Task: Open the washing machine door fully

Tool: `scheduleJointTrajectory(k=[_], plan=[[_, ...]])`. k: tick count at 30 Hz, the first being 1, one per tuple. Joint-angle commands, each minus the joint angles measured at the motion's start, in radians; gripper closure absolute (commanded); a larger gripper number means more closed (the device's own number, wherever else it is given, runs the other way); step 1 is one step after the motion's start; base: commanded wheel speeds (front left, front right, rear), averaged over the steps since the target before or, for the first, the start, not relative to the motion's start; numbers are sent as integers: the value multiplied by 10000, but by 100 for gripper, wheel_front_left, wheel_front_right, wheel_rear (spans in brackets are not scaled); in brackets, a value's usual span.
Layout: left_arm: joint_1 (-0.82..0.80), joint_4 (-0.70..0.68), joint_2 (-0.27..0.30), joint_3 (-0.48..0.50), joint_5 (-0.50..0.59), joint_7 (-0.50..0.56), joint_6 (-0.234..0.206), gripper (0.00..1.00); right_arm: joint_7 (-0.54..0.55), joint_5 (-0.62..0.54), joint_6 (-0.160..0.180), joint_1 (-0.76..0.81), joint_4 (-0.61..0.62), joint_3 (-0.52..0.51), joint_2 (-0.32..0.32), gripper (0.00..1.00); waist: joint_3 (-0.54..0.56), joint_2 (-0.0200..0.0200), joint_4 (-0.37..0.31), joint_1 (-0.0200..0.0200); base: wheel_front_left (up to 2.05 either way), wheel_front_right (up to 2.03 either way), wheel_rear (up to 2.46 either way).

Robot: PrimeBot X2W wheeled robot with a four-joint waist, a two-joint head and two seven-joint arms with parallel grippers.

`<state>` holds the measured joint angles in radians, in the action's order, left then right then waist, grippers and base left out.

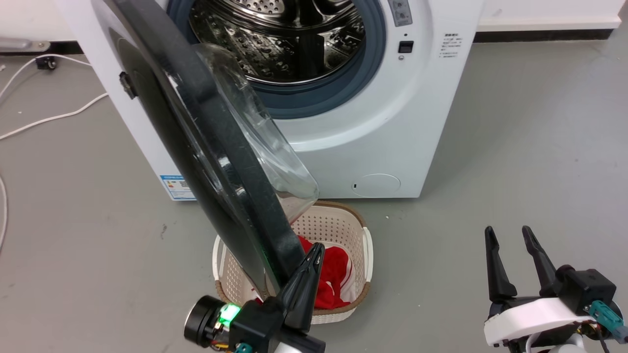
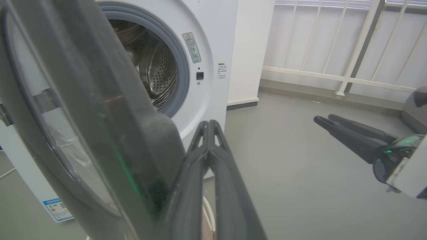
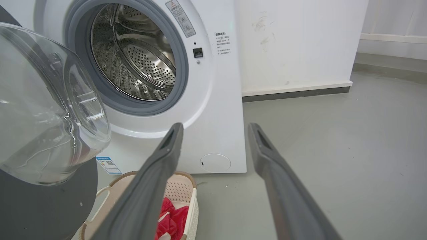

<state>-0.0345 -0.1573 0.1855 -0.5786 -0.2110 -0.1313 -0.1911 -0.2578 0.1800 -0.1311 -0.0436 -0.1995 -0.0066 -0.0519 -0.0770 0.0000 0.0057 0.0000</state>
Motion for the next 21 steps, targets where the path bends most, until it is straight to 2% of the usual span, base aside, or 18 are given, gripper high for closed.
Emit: scheduleJointTrajectory(k=[1, 8, 21], plan=[[214, -158, 130, 99, 53, 7, -140, 100, -56, 7, 7, 102, 8, -39, 32, 0, 63, 0, 147, 0, 0, 0, 0], [984, -799, 384, 293, -106, 290, -572, 100, -21, 27, 5, 306, 115, -113, 32, 0, 207, 0, 901, 0, 0, 0, 0], [1581, -1318, 821, 656, 23, 332, -1090, 100, 63, 63, 5, 451, 246, -232, 29, 0, 255, 0, 2497, 0, 0, 0, 0]])
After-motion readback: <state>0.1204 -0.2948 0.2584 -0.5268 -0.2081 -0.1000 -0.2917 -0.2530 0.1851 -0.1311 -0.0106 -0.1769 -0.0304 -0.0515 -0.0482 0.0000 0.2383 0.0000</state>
